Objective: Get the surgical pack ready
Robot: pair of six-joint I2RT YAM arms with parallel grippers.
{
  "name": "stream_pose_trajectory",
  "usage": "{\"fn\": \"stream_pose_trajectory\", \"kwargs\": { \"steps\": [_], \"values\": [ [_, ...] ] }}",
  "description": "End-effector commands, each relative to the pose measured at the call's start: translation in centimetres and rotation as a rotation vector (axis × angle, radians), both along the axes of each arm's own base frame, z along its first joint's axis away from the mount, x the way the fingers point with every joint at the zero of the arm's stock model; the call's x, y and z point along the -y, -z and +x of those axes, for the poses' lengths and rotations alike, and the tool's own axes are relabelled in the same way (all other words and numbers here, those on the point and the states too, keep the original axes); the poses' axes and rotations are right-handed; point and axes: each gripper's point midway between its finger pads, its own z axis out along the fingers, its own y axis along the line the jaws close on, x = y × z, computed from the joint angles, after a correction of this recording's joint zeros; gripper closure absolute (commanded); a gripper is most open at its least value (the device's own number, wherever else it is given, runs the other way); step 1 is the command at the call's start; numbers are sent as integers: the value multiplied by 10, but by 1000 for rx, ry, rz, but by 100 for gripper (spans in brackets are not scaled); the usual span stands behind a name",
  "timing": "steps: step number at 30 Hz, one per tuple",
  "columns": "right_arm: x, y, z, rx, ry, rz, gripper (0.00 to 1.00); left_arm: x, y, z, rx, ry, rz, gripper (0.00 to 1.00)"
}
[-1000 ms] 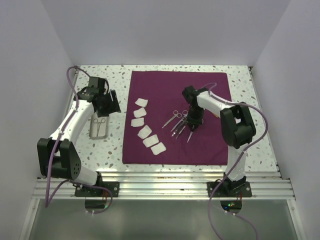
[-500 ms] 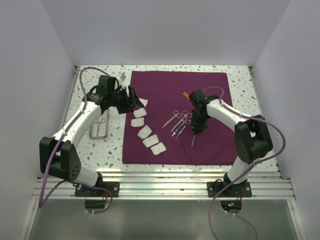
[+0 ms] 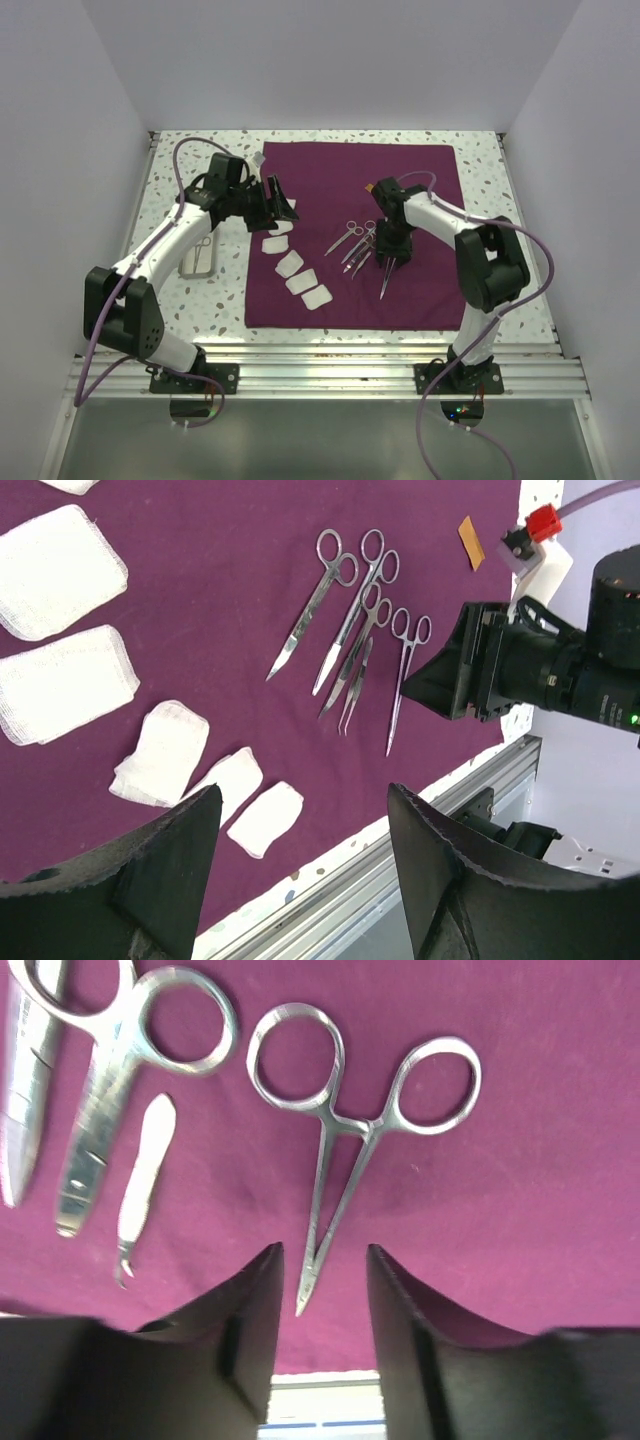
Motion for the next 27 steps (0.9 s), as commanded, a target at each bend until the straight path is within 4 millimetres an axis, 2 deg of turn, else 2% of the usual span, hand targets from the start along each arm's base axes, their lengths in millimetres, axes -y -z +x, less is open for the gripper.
{"fn": "stream_pose_trajectory", "kwargs": {
  "steps": [1, 6, 15, 21, 22, 24, 27],
  "values": [
    [0, -10, 21, 39, -10, -24, 53, 5, -2, 3, 25, 23, -26, 29],
    [-1, 1, 29, 31, -9, -44, 51, 5, 0, 2, 20, 32, -22, 30],
    [5, 15, 24, 10, 15, -68, 54, 4, 5, 0, 6, 48, -9, 30],
    [8, 33, 17, -42, 60, -40, 62, 5, 5, 0, 1, 49, -17, 30],
    [8, 35, 17, -41, 69, -28, 65, 5, 6, -1, -1, 50, -16, 29],
    [11, 40, 11, -59, 86, -16, 86, 4, 7, -2, -5, 46, -12, 30],
    [14, 36, 12, -49, 88, -7, 99, 4, 6, -4, -8, 46, -15, 29]
  ]
}}
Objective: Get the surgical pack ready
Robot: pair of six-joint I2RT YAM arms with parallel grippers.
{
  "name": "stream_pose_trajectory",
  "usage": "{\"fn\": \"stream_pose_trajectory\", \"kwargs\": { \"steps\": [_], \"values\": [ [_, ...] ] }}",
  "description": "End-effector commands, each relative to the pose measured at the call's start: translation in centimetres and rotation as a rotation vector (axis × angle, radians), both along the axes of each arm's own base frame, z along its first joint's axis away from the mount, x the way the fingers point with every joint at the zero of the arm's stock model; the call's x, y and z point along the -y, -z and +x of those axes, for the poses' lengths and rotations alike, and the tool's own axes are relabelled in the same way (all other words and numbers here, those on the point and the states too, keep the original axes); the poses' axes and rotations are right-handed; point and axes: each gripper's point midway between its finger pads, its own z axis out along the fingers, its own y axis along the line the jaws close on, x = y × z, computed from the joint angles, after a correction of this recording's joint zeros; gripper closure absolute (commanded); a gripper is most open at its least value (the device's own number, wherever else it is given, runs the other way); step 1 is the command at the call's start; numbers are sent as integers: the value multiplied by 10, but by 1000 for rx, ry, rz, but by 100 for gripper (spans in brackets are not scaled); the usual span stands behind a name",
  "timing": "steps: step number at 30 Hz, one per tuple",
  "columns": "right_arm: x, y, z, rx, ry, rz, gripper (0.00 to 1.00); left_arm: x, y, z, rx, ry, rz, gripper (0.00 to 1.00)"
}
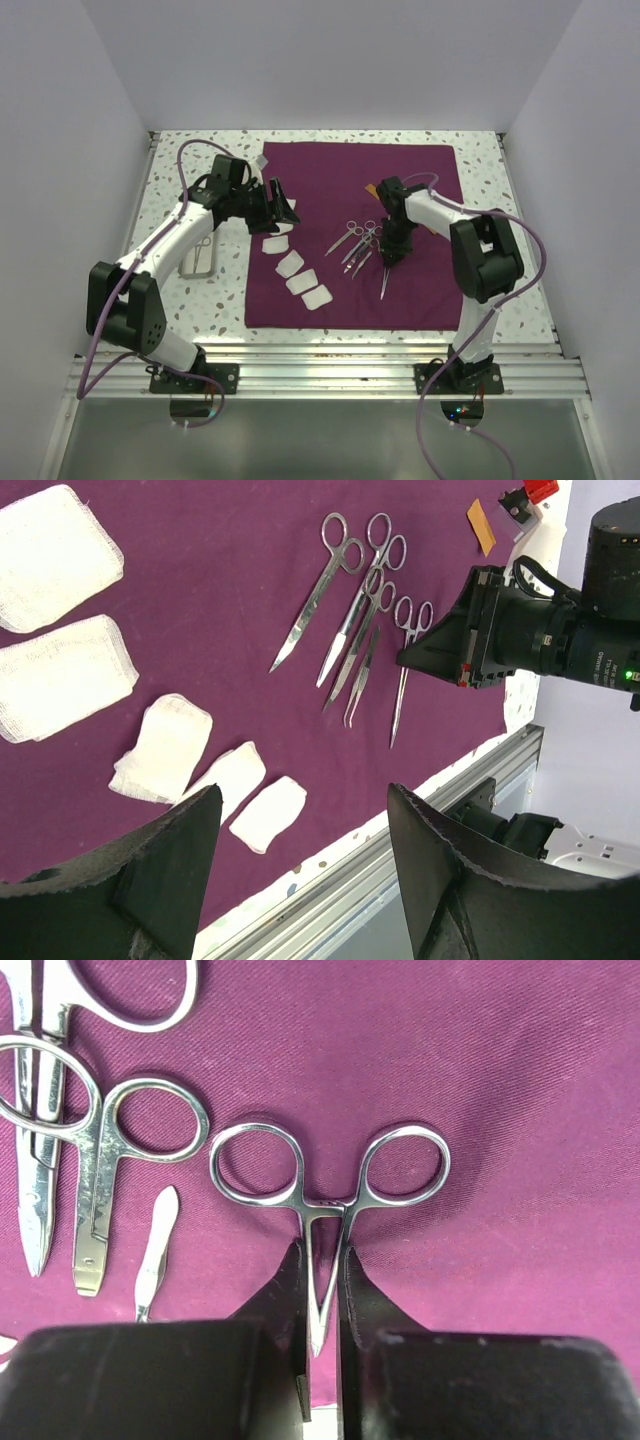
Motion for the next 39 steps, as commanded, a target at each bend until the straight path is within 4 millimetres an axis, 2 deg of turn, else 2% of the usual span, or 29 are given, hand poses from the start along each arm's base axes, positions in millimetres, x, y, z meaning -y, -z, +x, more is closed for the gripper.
{"fn": "stream_pose_trajectory", "kwargs": {
  "steps": [1, 5, 9, 13, 17, 24, 30, 33, 34, 35, 37, 39],
  "values": [
    [13, 12, -7, -22, 17, -33, 100, 1, -6, -1, 26, 22, -13, 29],
    [16, -19, 7, 47, -25, -50, 100, 4, -12, 1, 36, 18, -31, 29],
    [21, -42, 10, 87, -72, -65, 100, 7, -18, 5, 41, 18, -47, 29],
    [22, -42, 5, 80, -90, -58, 100, 9, -19, 7, 37, 17, -53, 28],
    [14, -40, -2, 79, -114, 2, 100, 10, -22, 8, 40, 20, -59, 28],
    [4, -50, 4, 139, -161, 64, 100, 24, -28, 4, 39, 44, -84, 27],
    [-34, -78, 7, 217, -287, 267, 100, 47, -30, 2, 12, 78, -178, 24],
    [-58, -96, -1, 245, -358, 361, 100, 65, -37, 3, 10, 98, -238, 23],
    [-74, -103, -6, 263, -398, 402, 100, 74, -38, 0, 10, 114, -250, 23],
    [-82, -109, -9, 277, -415, 418, 100, 79, -41, 1, 14, 123, -260, 23],
    [-102, -128, -15, 322, -459, 456, 100, 91, -35, -2, -8, 139, -260, 24],
    [-114, -138, -22, 333, -473, 479, 100, 97, -30, -3, -27, 141, -266, 25]
  ]
}}
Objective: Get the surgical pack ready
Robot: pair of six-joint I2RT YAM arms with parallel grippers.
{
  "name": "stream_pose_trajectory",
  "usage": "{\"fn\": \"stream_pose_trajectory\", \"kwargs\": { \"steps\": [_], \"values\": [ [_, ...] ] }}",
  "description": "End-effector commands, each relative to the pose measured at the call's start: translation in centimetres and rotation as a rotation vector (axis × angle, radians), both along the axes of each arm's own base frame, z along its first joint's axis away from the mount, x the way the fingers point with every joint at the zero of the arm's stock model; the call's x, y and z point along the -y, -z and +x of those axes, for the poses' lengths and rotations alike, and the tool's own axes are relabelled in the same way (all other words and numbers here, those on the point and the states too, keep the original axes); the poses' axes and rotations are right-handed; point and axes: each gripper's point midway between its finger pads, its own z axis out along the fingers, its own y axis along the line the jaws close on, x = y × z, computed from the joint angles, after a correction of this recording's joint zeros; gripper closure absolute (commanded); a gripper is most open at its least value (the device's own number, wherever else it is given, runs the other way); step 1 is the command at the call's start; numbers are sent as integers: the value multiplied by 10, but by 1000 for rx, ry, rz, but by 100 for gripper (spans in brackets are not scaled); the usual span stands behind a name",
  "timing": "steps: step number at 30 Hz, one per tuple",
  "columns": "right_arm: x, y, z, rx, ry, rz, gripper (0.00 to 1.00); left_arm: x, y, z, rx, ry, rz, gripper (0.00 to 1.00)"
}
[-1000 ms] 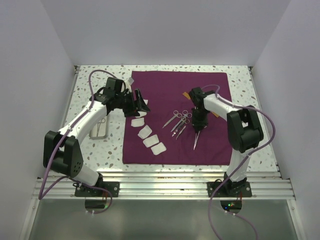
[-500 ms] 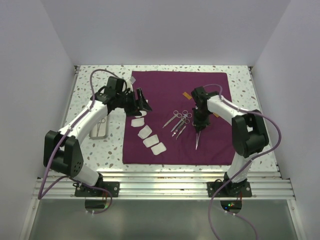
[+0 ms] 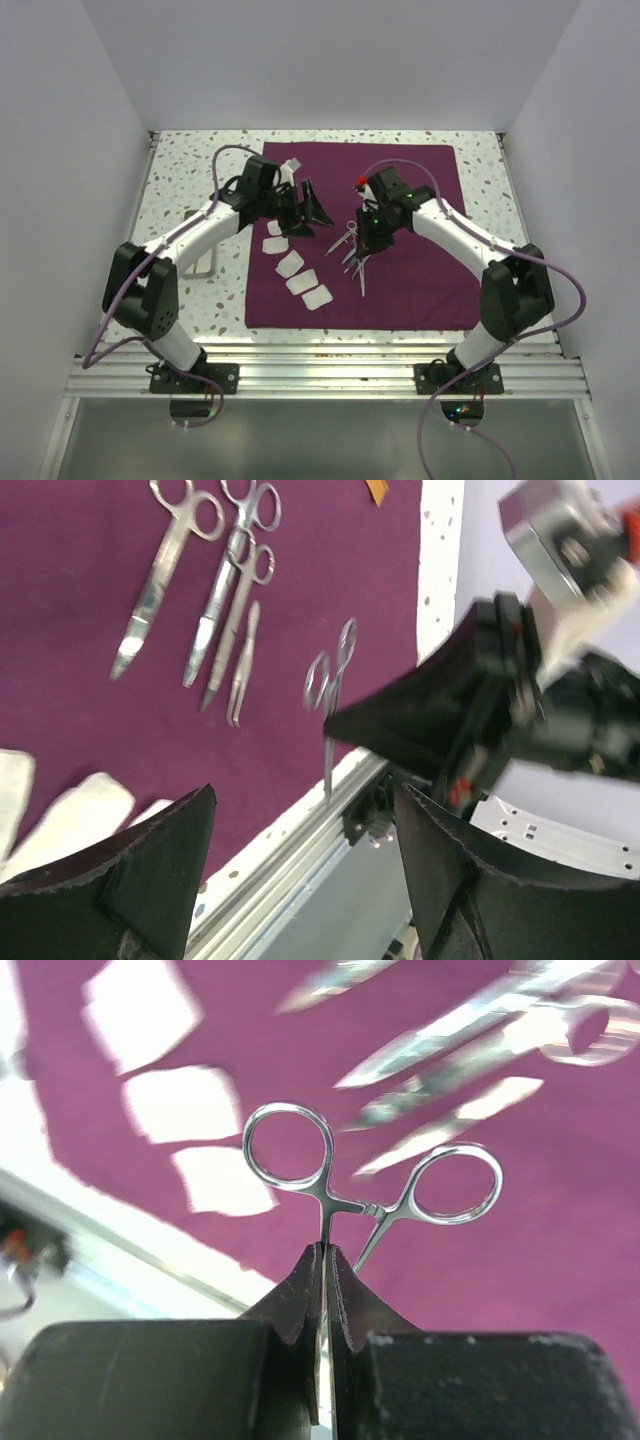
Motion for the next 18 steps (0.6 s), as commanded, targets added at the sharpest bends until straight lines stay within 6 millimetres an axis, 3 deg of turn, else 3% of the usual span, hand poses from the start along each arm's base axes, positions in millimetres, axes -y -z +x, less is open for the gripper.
{"fn": "stream_pose_trajectory", "kwargs": {
  "steps": [1, 6, 18],
  "values": [
    [-40, -50, -5, 97, -84, 152, 100, 24, -22, 4, 30, 28, -86, 26],
    [-54, -65, -10, 123, -94, 211, 100, 23, -15, 2, 9, 2, -95, 31],
    [-62, -77, -15, 133, -97, 256, 100, 31, -6, -6, -34, 16, -119, 49]
  ]
}}
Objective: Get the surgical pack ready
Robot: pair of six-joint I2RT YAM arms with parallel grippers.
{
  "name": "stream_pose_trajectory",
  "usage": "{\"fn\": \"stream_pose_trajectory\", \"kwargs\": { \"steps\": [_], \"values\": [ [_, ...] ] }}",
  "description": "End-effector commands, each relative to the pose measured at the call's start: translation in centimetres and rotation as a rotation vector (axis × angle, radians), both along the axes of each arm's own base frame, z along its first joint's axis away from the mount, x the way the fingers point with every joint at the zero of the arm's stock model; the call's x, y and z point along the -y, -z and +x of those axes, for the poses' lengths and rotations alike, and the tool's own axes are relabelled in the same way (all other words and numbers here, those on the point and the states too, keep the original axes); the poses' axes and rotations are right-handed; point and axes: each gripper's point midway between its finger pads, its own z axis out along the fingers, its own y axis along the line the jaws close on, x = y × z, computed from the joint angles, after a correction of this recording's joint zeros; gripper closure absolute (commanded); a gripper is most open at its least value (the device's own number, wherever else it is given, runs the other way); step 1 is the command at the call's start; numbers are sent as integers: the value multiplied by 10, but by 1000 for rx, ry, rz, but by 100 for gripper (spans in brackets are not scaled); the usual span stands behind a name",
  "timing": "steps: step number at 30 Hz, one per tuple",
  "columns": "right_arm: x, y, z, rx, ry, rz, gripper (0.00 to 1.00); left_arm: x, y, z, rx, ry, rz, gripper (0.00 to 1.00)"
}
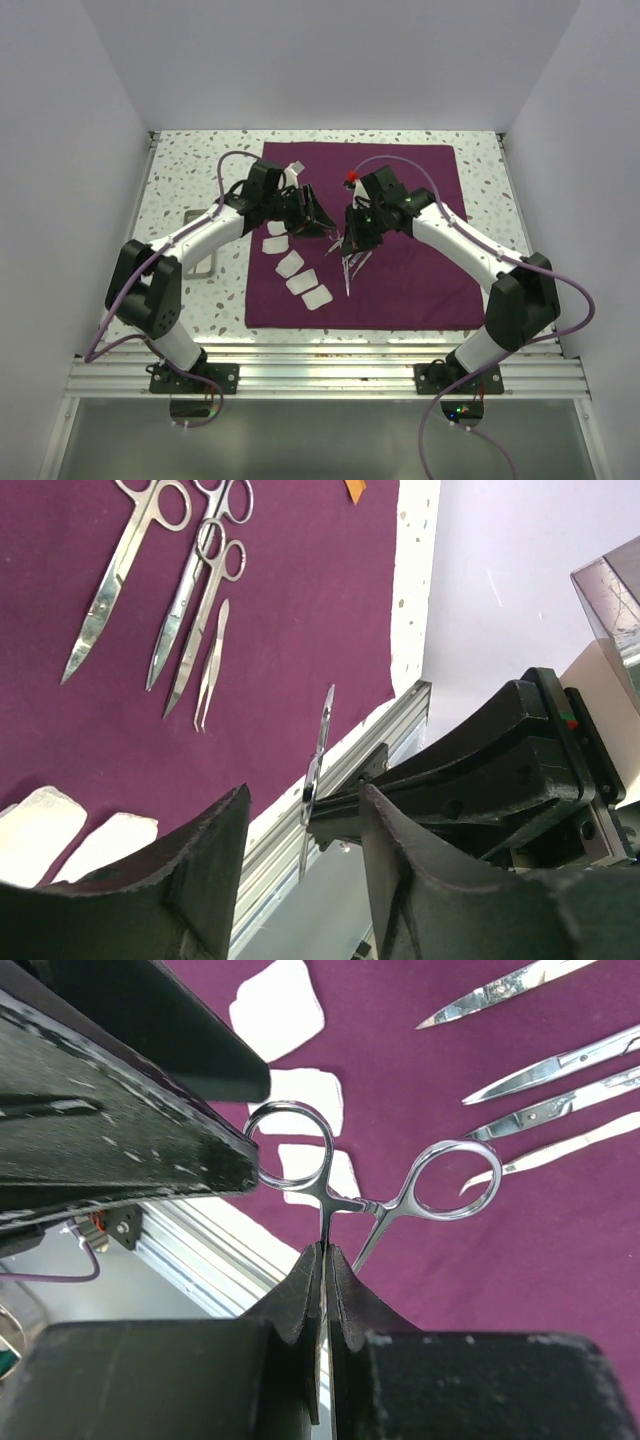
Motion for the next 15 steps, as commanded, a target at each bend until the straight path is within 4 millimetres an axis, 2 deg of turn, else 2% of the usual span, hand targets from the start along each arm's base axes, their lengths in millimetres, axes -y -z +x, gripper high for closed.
{"fn": "stream_pose_trajectory", "kwargs": {
  "steps": [1, 6, 9, 11, 13, 15],
  "values": [
    [-12, -35, 4, 74, -11, 96, 100, 12, -9, -3, 12, 30, -60, 51],
    [-15, -34, 5, 72, -13, 98, 100, 16, -5, -8, -6, 49, -70, 60],
    [-17, -36, 7, 73, -15, 104, 100, 16, -4, -8, -5, 54, -73, 70],
    [-18, -37, 8, 76, -17, 107, 100, 17, -3, -9, -12, 59, -81, 81],
    [-19, -39, 10, 76, -21, 108, 100, 16, -4, -11, -13, 67, -78, 100],
    [-14, -37, 9, 63, -15, 73, 97, 10, -3, -8, 18, 70, -39, 100]
  ]
}}
